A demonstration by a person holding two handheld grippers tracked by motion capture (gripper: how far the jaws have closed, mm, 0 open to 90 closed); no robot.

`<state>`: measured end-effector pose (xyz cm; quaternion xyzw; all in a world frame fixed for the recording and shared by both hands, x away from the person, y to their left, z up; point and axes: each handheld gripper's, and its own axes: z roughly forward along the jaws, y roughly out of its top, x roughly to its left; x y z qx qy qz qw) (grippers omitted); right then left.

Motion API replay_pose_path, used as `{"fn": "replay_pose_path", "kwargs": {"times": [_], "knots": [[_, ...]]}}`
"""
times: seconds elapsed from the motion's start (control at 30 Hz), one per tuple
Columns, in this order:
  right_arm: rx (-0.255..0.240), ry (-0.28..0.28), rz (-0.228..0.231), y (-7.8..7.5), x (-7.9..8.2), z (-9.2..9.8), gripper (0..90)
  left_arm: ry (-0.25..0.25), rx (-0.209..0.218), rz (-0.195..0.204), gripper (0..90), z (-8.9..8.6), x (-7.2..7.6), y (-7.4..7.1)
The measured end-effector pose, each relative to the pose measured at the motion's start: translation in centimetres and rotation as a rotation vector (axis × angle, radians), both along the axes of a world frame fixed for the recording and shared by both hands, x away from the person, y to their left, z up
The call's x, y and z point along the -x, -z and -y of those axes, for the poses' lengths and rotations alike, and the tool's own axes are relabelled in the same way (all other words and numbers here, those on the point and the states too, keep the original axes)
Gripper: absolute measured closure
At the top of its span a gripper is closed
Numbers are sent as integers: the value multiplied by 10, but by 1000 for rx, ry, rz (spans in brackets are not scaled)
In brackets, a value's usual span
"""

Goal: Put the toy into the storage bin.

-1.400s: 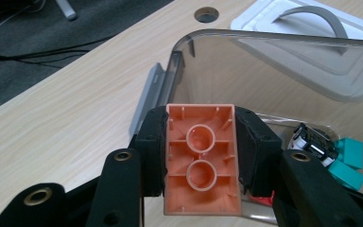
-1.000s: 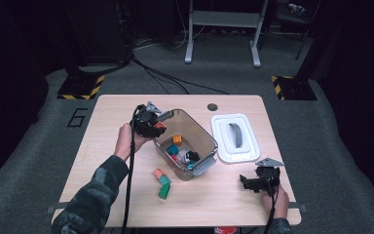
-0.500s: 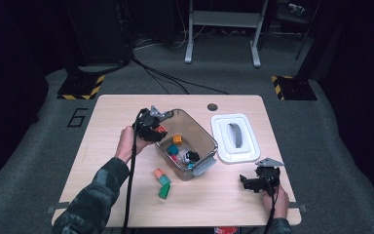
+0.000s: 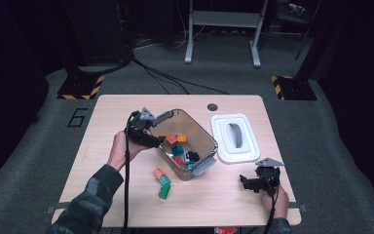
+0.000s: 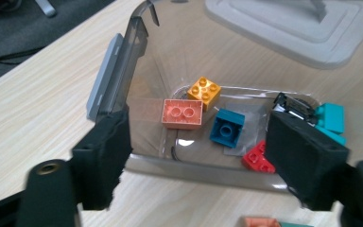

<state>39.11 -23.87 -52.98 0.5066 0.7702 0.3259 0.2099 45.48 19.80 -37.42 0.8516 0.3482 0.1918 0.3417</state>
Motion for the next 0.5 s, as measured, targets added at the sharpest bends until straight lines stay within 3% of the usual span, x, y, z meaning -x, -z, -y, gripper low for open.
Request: {"fn": "replay_pose_path", "kwargs": {"times": [0.23,0.5], "knots": [[0,0,0,0,0,0,0,-33,68,28,141,-22,30,6],[1,0,-1,0,0,0,0,-99,109,21,70,-47,58,42]]}}
